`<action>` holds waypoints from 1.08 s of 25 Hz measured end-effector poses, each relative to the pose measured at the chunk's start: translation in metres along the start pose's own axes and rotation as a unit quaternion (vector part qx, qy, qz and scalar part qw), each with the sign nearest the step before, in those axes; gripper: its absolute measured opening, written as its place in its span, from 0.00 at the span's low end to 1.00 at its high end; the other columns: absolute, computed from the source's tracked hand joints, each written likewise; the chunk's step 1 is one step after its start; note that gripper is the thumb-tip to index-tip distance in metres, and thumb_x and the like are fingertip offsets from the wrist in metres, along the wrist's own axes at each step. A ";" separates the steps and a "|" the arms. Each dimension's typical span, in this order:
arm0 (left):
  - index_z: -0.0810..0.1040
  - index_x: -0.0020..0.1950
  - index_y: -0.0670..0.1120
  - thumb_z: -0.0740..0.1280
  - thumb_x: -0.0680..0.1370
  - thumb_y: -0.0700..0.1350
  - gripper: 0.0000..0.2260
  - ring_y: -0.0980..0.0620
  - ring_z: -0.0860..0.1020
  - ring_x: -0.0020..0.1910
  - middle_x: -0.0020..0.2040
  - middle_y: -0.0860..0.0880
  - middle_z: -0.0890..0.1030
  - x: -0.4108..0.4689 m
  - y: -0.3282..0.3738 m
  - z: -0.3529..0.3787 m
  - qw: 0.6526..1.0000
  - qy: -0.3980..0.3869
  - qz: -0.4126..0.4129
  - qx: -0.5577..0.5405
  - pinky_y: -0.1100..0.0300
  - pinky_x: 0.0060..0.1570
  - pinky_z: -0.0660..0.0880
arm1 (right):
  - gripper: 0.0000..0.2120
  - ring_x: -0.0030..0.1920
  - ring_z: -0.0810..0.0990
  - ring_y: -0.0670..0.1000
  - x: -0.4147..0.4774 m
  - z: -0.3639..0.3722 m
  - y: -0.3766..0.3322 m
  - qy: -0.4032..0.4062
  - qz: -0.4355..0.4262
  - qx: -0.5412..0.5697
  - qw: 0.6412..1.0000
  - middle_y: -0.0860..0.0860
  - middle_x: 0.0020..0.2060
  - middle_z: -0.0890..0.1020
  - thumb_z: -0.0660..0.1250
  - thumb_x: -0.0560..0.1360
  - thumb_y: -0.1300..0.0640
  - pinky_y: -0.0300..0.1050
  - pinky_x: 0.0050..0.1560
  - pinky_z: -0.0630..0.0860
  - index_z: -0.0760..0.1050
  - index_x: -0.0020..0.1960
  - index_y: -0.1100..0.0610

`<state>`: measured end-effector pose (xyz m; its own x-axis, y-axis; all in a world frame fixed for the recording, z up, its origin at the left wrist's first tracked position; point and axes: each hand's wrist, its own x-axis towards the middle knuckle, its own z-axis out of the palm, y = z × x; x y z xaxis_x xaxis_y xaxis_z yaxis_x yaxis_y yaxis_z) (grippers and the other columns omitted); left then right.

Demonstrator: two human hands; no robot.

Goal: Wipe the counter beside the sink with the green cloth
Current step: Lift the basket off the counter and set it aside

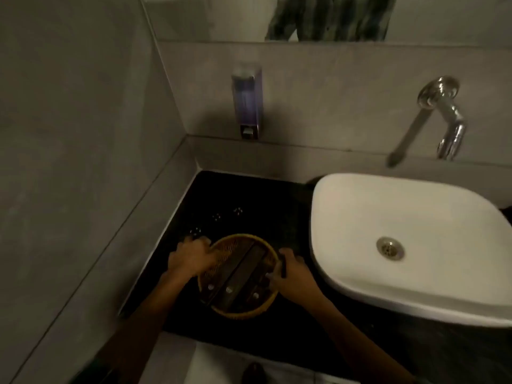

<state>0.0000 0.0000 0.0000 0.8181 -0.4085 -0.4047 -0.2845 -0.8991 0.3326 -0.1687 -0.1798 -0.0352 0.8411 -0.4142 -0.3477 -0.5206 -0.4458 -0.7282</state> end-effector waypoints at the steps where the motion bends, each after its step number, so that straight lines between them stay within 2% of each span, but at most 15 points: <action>1: 0.73 0.59 0.55 0.61 0.67 0.64 0.24 0.41 0.76 0.59 0.62 0.43 0.77 -0.002 -0.008 0.004 0.999 -0.023 0.003 -0.027 0.48 0.59 0.73 | 0.22 0.50 0.78 0.60 0.002 0.007 0.000 0.004 0.003 0.010 1.000 0.58 0.51 0.75 0.67 0.73 0.54 0.49 0.48 0.76 0.65 0.65 0.54; 3: 0.74 0.54 0.57 0.60 0.68 0.62 0.18 0.44 0.80 0.51 0.52 0.48 0.81 -0.009 -0.021 0.016 0.993 -0.018 0.023 -0.113 0.55 0.50 0.74 | 0.19 0.48 0.81 0.57 -0.002 0.014 0.000 0.036 0.006 0.045 0.998 0.57 0.48 0.80 0.67 0.75 0.56 0.50 0.46 0.79 0.67 0.64 0.55; 5: 0.73 0.55 0.60 0.60 0.76 0.58 0.09 0.45 0.80 0.50 0.47 0.50 0.80 -0.017 -0.029 0.026 0.984 0.025 0.017 -0.173 0.56 0.48 0.72 | 0.17 0.41 0.81 0.48 -0.014 0.015 0.006 0.072 0.033 0.106 0.991 0.48 0.42 0.80 0.67 0.75 0.56 0.43 0.41 0.80 0.69 0.62 0.53; 6: 0.73 0.58 0.59 0.59 0.78 0.57 0.10 0.47 0.80 0.49 0.48 0.50 0.79 -0.023 -0.029 0.031 0.981 0.034 0.020 -0.187 0.56 0.47 0.72 | 0.17 0.39 0.80 0.42 -0.025 0.013 0.014 0.081 0.049 0.127 0.987 0.44 0.39 0.79 0.68 0.74 0.57 0.37 0.38 0.78 0.70 0.62 0.51; 8: 0.69 0.66 0.58 0.60 0.78 0.57 0.17 0.50 0.78 0.47 0.48 0.50 0.77 -0.040 -0.021 0.042 0.978 0.022 0.027 -0.206 0.56 0.47 0.73 | 0.20 0.39 0.80 0.40 -0.052 0.007 0.032 0.095 0.076 0.157 0.980 0.42 0.38 0.79 0.71 0.72 0.57 0.30 0.38 0.75 0.72 0.62 0.47; 12: 0.64 0.72 0.53 0.63 0.79 0.47 0.21 0.54 0.76 0.46 0.53 0.50 0.74 -0.088 0.004 0.075 0.968 -0.042 0.075 -0.236 0.62 0.42 0.72 | 0.22 0.39 0.83 0.40 -0.112 -0.019 0.070 0.115 0.104 0.160 0.975 0.47 0.41 0.81 0.72 0.72 0.60 0.31 0.35 0.79 0.72 0.62 0.44; 15: 0.66 0.70 0.53 0.65 0.78 0.42 0.22 0.65 0.75 0.43 0.53 0.54 0.75 -0.111 0.029 0.109 0.965 -0.059 0.105 -0.234 0.74 0.33 0.72 | 0.23 0.40 0.83 0.42 -0.140 -0.048 0.102 0.133 0.115 0.134 0.975 0.48 0.42 0.81 0.71 0.73 0.62 0.31 0.35 0.79 0.71 0.63 0.45; 16: 0.66 0.69 0.53 0.66 0.77 0.41 0.22 0.65 0.75 0.42 0.53 0.53 0.75 -0.117 0.038 0.118 0.964 -0.073 0.104 -0.235 0.74 0.31 0.73 | 0.22 0.39 0.83 0.44 -0.145 -0.056 0.112 0.135 0.118 0.129 0.975 0.48 0.42 0.81 0.70 0.74 0.62 0.33 0.34 0.79 0.71 0.64 0.47; 18: 0.67 0.69 0.52 0.67 0.76 0.40 0.22 0.62 0.77 0.44 0.55 0.48 0.78 -0.123 0.052 0.134 0.965 -0.083 0.098 -0.230 0.76 0.33 0.74 | 0.21 0.40 0.82 0.45 -0.151 -0.066 0.129 0.121 0.123 0.129 0.976 0.47 0.43 0.80 0.70 0.74 0.61 0.34 0.35 0.78 0.71 0.65 0.50; 20: 0.68 0.68 0.50 0.67 0.76 0.41 0.22 0.56 0.78 0.47 0.58 0.44 0.78 -0.127 0.064 0.137 0.972 -0.057 0.090 -0.211 0.72 0.37 0.76 | 0.22 0.43 0.81 0.44 -0.153 -0.075 0.139 0.100 0.110 0.146 0.978 0.45 0.45 0.79 0.71 0.74 0.59 0.32 0.36 0.76 0.69 0.65 0.49; 22: 0.68 0.68 0.49 0.67 0.76 0.43 0.21 0.48 0.76 0.56 0.62 0.41 0.75 -0.135 0.080 0.137 0.986 0.013 0.077 -0.145 0.55 0.51 0.78 | 0.22 0.43 0.80 0.42 -0.158 -0.094 0.149 0.078 0.074 0.138 0.985 0.42 0.46 0.77 0.71 0.74 0.55 0.30 0.35 0.75 0.69 0.64 0.46; 23: 0.68 0.68 0.49 0.66 0.76 0.44 0.20 0.45 0.74 0.60 0.64 0.41 0.74 -0.141 0.093 0.136 0.989 0.058 0.072 -0.117 0.47 0.56 0.76 | 0.20 0.42 0.80 0.41 -0.162 -0.108 0.158 0.073 0.060 0.132 0.987 0.42 0.45 0.78 0.72 0.73 0.53 0.30 0.35 0.76 0.70 0.63 0.46; 24: 0.68 0.67 0.50 0.66 0.76 0.44 0.20 0.44 0.72 0.62 0.64 0.42 0.73 -0.149 0.112 0.136 0.986 0.100 0.069 -0.111 0.43 0.58 0.74 | 0.17 0.42 0.81 0.41 -0.168 -0.125 0.169 0.078 0.049 0.127 0.988 0.43 0.44 0.79 0.72 0.73 0.53 0.30 0.36 0.77 0.72 0.60 0.47; 27: 0.69 0.65 0.53 0.66 0.75 0.45 0.18 0.48 0.72 0.61 0.63 0.47 0.74 -0.164 0.192 0.147 0.970 0.164 0.125 -0.129 0.48 0.59 0.72 | 0.08 0.38 0.82 0.41 -0.188 -0.188 0.214 0.152 0.044 0.104 0.982 0.45 0.38 0.83 0.73 0.72 0.56 0.28 0.40 0.76 0.79 0.49 0.48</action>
<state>-0.2617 -0.1283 0.0051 0.8662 -0.4996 -0.0054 -0.3951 -0.6916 0.6046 -0.4661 -0.3468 -0.0148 0.6950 -0.6762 -0.2445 -0.5207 -0.2387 -0.8197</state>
